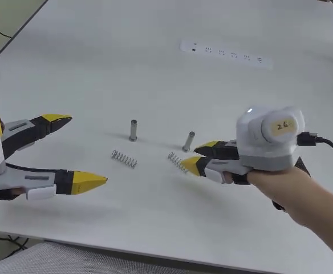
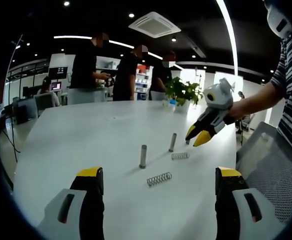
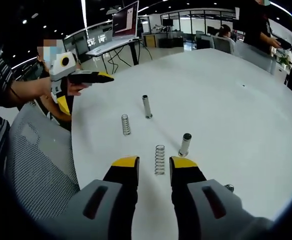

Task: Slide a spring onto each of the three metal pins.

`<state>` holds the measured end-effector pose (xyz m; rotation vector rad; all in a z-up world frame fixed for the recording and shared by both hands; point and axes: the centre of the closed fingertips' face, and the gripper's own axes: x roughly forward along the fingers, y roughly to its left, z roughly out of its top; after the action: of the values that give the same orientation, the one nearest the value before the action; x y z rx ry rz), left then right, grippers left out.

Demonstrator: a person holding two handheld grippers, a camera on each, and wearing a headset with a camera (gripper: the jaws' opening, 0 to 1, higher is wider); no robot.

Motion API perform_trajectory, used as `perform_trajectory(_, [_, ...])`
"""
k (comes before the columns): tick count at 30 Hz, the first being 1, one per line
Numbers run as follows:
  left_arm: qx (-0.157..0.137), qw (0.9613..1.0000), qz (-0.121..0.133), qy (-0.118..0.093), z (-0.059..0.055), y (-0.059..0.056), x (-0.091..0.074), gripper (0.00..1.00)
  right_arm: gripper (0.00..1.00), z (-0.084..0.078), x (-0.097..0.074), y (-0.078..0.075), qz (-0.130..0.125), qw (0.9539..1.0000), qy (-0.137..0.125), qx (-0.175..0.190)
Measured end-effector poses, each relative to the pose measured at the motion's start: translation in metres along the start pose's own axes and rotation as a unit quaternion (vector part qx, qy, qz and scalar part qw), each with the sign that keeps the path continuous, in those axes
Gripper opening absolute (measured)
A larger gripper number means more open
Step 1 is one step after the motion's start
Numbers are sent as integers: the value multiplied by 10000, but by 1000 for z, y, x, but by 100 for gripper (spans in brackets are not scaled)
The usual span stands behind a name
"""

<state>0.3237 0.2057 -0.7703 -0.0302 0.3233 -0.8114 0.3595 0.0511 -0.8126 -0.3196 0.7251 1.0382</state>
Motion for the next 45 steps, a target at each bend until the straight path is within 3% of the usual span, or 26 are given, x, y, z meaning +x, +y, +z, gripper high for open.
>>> perform_trajectory(13, [-26, 10000, -8, 62, -6, 0, -1, 91, 22, -13, 26, -8, -87, 9991, 406, -94])
perform_trajectory(29, [-49, 10000, -3, 83, -8, -1, -1, 91, 17, -35, 35, -9, -95, 9953, 862, -423])
perform_trajectory(38, [-40, 9999, -23, 113, -7, -2, 0, 90, 13, -31, 34, -11, -106, 9946, 828, -617])
perform_trajectory(45, [-9, 9999, -76, 98, -3, -5, 0, 90, 13, -25, 21, -5, 2, 9949, 703, -724])
